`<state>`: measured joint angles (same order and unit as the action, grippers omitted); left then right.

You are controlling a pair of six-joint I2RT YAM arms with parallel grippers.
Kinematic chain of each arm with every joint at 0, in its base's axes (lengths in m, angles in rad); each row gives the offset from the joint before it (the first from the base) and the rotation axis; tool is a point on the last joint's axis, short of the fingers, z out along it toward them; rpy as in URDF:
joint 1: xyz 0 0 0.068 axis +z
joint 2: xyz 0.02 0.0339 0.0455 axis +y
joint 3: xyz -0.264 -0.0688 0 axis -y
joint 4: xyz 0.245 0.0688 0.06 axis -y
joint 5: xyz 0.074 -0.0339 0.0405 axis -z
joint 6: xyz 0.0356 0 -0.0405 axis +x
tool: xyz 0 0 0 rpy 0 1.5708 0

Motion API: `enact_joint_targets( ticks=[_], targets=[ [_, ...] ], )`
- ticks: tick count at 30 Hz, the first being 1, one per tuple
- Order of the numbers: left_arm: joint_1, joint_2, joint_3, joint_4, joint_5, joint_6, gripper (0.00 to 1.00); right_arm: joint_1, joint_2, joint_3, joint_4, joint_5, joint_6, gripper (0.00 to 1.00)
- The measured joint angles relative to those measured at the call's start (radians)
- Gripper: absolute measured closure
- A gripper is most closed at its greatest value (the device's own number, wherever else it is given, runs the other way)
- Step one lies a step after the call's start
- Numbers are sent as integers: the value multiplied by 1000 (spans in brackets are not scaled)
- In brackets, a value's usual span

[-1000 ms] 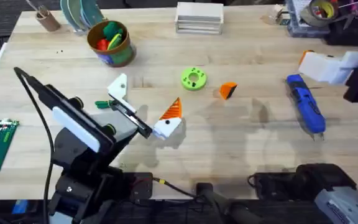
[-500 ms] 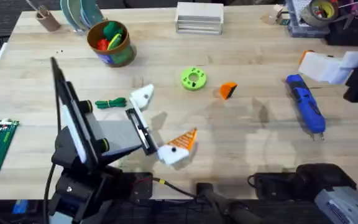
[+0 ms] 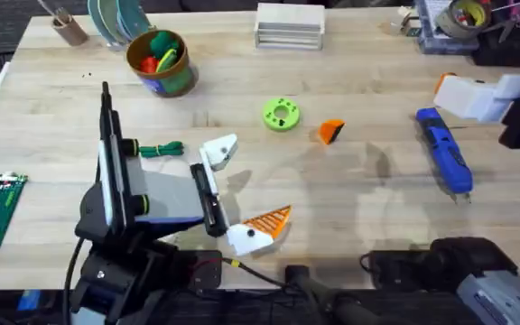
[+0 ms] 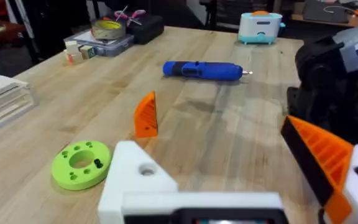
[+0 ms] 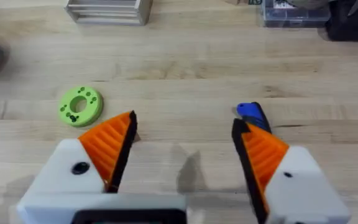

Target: Pick up the gripper from the table and insert it into the empty holder that is missing its gripper. Then pick up a screw, insert it into the mounting hole, and use the screwdriver to tighten it. Finally, clean up the table by picking up the vegetable and placing it into the bucket.

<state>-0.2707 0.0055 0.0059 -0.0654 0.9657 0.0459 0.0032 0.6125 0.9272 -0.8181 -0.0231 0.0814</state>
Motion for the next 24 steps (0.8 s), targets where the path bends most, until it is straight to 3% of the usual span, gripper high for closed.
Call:
enact_joint_targets(
  ticks=[16,23,24],
  targets=[
    [0,0,0,0,8,-3,8,0,0,0,1,-7,10,15],
    [0,0,0,-21,11,-3,8,9,74,2,0,-135,-18,15],
    [0,0,0,-21,11,-3,8,60,147,2,1,-174,-34,15]
  ],
)
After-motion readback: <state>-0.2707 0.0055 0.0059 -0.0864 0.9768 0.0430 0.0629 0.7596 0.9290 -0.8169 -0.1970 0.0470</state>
